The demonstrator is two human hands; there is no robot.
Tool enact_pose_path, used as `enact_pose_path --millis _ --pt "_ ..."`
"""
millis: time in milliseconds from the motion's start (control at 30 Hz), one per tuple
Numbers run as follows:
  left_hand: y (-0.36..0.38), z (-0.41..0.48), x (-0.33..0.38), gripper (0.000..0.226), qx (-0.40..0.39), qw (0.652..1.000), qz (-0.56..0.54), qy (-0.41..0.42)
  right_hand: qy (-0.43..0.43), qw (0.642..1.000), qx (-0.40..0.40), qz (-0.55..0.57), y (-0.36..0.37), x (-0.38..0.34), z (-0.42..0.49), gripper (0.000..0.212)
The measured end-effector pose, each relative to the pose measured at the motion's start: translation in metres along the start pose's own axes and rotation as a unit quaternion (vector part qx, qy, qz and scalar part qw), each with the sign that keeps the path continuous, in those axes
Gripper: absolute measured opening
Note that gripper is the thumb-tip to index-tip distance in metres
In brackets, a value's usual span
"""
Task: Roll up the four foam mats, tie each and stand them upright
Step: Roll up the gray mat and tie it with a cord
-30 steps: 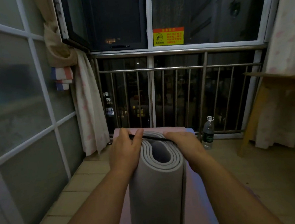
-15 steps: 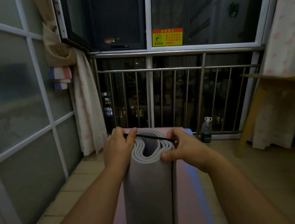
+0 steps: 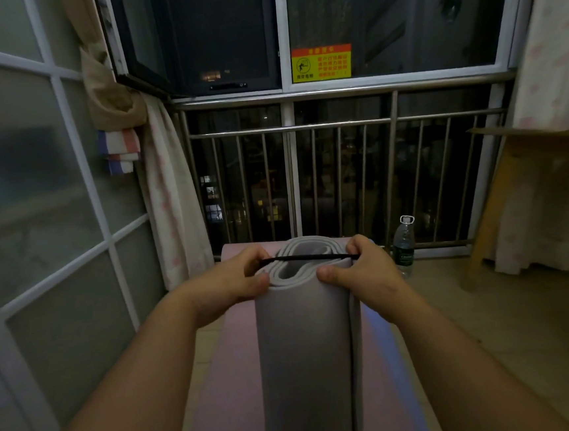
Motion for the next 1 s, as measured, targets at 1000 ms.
enact_pose_path --millis 1000 --pt "-0.015 0.009 -0.011 0.029 0.338 0.936 0.098 -0.030 -0.022 0.997 -0.046 0.062 0.014 0.005 0.002 0.030"
Point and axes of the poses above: each hand's wrist, its own z-axis towards the middle knuckle, its own y-axis out of the palm, x = y × z, the point moved 4 cm from there along z, towards the middle knuckle, and after that the axes turned 3 degrees about z, right-handed, at the moved point
